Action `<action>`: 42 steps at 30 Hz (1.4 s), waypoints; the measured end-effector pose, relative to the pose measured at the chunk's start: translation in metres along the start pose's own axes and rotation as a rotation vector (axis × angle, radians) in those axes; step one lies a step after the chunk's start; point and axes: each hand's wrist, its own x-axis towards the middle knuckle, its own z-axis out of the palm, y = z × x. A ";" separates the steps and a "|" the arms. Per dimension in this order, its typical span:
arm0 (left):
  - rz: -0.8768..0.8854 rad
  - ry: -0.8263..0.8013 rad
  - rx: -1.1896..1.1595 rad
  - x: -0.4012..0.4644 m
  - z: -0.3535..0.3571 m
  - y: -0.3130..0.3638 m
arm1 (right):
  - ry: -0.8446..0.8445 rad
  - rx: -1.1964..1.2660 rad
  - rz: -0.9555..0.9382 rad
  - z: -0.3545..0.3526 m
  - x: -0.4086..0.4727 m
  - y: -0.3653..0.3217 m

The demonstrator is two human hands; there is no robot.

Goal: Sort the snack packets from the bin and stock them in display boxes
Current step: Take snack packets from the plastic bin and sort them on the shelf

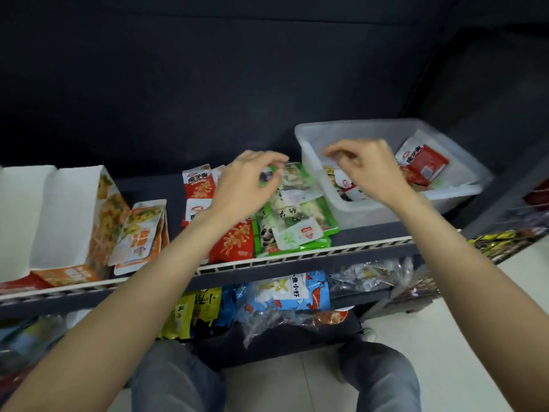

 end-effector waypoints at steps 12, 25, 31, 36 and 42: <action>0.032 -0.288 0.140 0.054 0.081 0.007 | -0.680 -0.337 0.314 -0.011 0.024 0.132; 0.046 -0.223 0.196 0.058 0.084 0.009 | -0.859 -0.350 0.170 0.023 0.048 0.154; 0.016 -0.209 0.206 0.056 0.083 0.014 | -0.693 -0.279 0.191 0.018 0.050 0.148; 0.011 -0.227 0.158 0.055 0.084 0.014 | -0.448 -0.113 0.216 0.006 0.055 0.149; -0.236 -0.259 -0.167 0.056 0.070 0.018 | 0.183 0.099 0.228 -0.015 0.053 0.107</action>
